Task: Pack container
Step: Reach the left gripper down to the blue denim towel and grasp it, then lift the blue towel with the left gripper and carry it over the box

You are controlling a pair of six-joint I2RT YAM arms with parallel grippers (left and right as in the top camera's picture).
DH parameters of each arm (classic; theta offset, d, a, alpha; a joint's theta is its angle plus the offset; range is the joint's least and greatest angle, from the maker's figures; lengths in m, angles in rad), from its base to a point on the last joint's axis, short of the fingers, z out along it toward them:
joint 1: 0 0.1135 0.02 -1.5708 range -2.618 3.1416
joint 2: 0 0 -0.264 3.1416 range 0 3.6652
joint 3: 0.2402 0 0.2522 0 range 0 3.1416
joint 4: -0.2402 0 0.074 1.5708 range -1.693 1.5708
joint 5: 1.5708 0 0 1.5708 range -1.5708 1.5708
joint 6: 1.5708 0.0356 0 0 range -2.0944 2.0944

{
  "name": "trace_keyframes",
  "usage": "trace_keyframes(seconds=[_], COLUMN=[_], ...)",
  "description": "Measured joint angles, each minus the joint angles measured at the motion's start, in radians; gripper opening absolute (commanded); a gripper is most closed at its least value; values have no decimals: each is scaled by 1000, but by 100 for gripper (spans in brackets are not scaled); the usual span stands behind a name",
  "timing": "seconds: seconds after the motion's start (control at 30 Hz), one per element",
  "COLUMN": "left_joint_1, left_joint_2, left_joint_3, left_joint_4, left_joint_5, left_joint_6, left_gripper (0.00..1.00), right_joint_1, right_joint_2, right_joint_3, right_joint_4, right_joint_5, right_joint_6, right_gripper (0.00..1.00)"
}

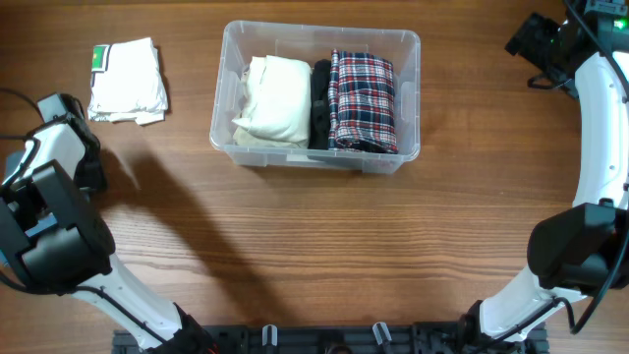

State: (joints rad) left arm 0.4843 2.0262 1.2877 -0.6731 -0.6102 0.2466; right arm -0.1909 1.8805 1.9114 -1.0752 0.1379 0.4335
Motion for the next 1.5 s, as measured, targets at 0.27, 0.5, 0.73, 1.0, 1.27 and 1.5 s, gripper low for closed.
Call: trace_keyframes(seconds=[0.27,0.5,0.73,1.0,1.27,1.5], left_joint_1=[1,-5,-29,-251,-679,-957], left_joint_2=[9,7,-15,-315,-624,-652], left_joint_3=[-2,3,127,326,334,335], left_joint_4=[-7,-10,-83,1,-27,-84], left_joint_5=[32,-2,-4,26,16,76], left_joint_6=[11,-10,-127,-186,-336,-492], left_gripper=[4,4,4,4,4,9], right_joint_1=[0,0,0,0,0,0], right_joint_2=[0,0,0,0,0,0], right_joint_3=[0,0,0,0,0,0], right_joint_4=[14,14,14,14,14,14], right_joint_5=[0,0,0,0,0,0], right_joint_6=[0,0,0,0,0,0], right_gripper=[100,100,100,100,100,100])
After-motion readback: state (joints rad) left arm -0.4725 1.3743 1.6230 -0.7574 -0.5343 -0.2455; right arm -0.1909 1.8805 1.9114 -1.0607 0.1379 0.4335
